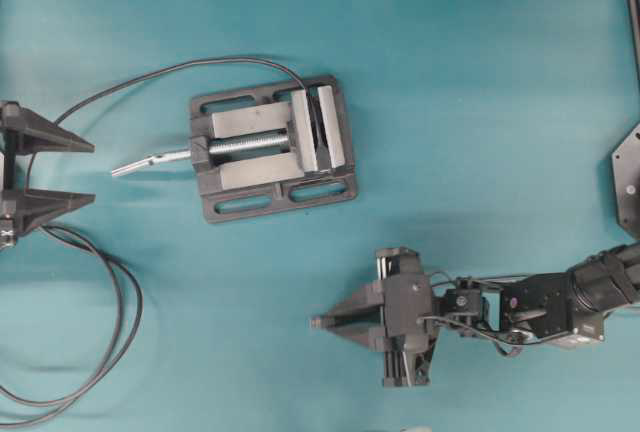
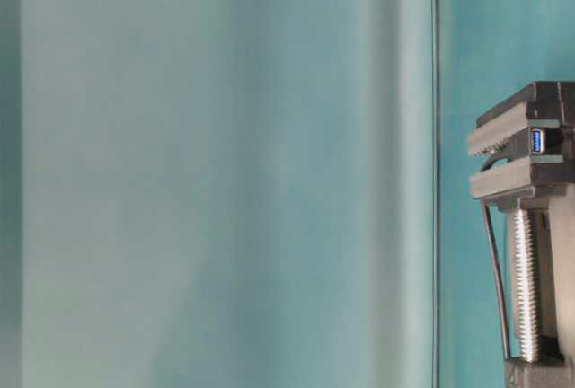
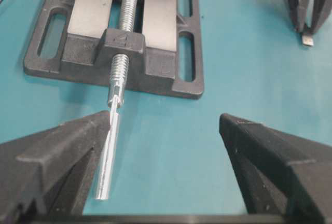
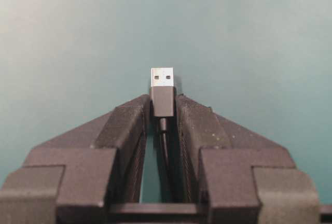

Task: Insert the USB cable into the fixed female connector.
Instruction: 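Swing the right gripper toward the vise, aligning plug with blue port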

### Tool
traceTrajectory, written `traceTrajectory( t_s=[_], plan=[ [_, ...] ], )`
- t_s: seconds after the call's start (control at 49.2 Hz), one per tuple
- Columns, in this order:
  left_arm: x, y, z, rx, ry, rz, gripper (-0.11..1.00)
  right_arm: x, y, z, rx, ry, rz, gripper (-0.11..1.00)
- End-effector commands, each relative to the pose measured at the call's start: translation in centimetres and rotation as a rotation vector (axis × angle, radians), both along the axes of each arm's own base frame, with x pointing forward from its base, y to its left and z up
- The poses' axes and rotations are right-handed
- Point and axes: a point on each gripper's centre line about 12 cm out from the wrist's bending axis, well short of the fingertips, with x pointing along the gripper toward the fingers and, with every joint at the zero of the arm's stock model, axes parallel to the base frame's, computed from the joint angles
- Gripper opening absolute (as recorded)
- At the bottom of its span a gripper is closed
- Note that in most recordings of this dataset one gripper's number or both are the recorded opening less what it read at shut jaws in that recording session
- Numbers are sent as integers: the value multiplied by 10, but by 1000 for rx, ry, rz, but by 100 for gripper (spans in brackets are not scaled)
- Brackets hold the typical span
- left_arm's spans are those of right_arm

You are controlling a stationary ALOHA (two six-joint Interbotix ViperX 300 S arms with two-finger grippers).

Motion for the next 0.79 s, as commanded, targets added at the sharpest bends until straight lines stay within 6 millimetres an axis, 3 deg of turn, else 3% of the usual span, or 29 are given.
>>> traceTrajectory(
  t_s=[0.0,0.427,0.773],
  plan=[
    [3,0,5,-12,-18,7,100,5,-3,11,10,-41,-64,21],
    [3,0,5,-9,-17,6,100,17,-8,19,-83,-94,-380,21],
    [2,0,5,-10,-17,6,100,22,-14,25,-113,-146,-761,21]
  ],
)
